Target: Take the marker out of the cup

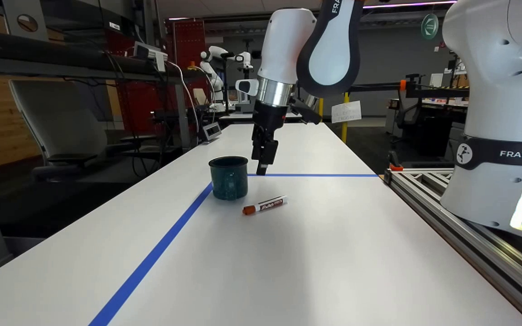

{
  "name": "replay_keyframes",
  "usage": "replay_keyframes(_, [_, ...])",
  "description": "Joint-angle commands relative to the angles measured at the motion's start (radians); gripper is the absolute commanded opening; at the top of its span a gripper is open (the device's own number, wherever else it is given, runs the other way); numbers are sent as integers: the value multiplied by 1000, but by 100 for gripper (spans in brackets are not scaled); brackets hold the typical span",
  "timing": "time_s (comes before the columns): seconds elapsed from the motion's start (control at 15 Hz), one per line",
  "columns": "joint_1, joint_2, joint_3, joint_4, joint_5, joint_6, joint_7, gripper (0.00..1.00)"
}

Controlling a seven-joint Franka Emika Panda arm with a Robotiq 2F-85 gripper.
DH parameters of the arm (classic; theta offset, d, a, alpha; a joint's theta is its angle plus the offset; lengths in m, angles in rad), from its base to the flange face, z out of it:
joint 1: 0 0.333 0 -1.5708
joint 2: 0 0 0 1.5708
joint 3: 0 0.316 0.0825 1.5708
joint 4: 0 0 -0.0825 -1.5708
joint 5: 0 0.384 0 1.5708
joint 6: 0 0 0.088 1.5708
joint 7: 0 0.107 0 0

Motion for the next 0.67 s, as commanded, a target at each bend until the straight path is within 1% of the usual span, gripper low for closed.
replay_keyframes(0.0, [266,82,-266,-1,14,38,132,100])
replay_keyframes(0.13, [409,126,-377,-3,54,55,221,100])
replay_keyframes(0.27, [550,163,-473,-3,94,31,309,100])
replay_keyframes(0.47, [762,222,-596,-4,179,-33,436,100])
replay_keyframes(0.6, [905,236,-685,-4,225,-115,496,100])
